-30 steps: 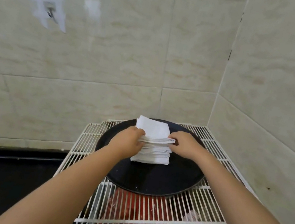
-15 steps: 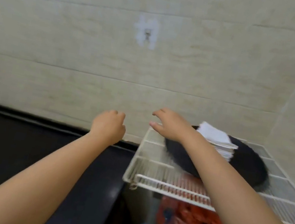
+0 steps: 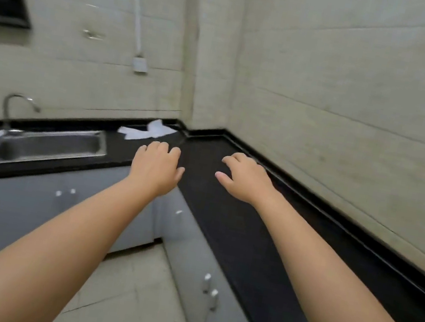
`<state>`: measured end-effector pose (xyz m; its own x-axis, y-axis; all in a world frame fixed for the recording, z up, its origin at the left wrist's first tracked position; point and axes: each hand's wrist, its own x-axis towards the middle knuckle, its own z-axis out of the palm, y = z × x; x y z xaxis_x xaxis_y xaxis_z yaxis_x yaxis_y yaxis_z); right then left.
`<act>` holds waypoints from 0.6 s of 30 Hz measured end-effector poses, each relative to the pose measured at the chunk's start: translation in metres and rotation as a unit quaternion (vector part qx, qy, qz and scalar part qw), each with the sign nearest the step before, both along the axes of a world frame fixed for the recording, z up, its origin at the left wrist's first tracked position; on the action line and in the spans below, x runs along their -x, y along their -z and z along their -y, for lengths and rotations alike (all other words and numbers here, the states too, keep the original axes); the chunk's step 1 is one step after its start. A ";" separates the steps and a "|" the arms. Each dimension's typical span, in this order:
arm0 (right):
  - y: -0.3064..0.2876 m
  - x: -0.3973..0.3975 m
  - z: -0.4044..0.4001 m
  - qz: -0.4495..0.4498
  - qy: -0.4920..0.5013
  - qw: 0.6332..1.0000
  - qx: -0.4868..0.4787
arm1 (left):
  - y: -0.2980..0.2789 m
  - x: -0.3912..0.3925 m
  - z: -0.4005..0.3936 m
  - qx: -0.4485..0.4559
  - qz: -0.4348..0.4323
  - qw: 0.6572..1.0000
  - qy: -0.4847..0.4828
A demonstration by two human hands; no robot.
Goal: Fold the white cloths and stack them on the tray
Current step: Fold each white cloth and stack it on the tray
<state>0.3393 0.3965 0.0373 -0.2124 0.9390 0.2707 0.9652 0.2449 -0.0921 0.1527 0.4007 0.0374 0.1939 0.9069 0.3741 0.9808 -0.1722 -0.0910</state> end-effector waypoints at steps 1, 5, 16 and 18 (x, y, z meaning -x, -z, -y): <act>0.004 0.020 -0.022 -0.002 -0.017 1.000 0.012 | 0.004 0.018 -0.015 0.005 0.002 1.000 -0.024; 0.014 0.081 -0.116 0.007 -0.076 0.996 0.042 | 0.014 0.077 -0.089 0.023 -0.028 0.995 -0.090; -0.015 0.171 -0.371 -0.061 -0.145 0.987 0.014 | -0.009 0.183 -0.291 0.028 -0.023 0.981 -0.192; -0.004 0.187 -0.410 -0.054 -0.152 0.986 0.028 | -0.003 0.203 -0.325 0.036 -0.022 0.977 -0.208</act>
<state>0.1524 0.8066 0.0414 -0.4601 0.8498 0.2571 0.8314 0.5140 -0.2111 -0.0503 0.7257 0.0404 -0.1826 0.9342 0.3063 0.9628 0.2331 -0.1368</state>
